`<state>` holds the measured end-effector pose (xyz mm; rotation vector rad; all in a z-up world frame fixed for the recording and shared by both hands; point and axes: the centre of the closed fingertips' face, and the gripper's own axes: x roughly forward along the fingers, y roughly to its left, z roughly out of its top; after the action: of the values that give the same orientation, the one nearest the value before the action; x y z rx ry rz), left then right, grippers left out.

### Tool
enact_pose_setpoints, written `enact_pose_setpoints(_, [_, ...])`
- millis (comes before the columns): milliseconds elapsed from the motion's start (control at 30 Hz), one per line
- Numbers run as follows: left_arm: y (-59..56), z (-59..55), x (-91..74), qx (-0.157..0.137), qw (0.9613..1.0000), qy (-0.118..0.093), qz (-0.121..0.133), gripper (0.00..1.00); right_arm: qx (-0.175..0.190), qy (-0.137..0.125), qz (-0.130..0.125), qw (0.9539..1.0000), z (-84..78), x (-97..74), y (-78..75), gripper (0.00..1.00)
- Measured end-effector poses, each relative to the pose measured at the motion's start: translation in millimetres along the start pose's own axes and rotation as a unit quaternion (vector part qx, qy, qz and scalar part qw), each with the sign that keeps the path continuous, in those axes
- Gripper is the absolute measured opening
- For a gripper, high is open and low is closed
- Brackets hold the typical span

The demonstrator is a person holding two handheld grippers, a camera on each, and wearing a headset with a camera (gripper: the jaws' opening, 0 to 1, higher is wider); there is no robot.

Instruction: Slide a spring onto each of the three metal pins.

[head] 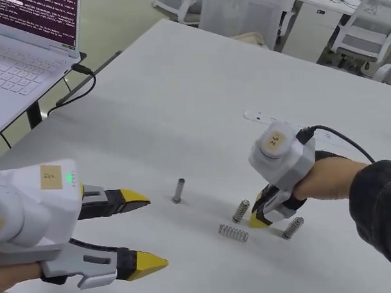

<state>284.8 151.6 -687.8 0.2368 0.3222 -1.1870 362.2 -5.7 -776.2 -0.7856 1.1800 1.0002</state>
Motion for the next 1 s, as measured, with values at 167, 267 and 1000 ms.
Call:
enact_pose_setpoints(167, [-0.7, -0.3, 1.0, -0.001, 1.0000, 0.000, -0.002, 0.47, 0.001, -0.007, 0.001, 1.0000, -2.8, -0.8, 7.5, 0.15])
enact_pose_setpoints(267, [-1.6, 0.5, 1.8, 0.001, 1.0000, 0.000, -0.003, 0.47, 0.003, -0.011, 0.004, 0.9999, -4.7, 0.9, 12.6, 0.15])
enact_pose_setpoints(1000, [-2.9, 1.3, 0.1, 0.000, 1.0000, 0.002, -0.003, 0.45, 0.002, -0.039, 0.013, 0.9992, 1.7, 20.5, 27.4, 0.11])
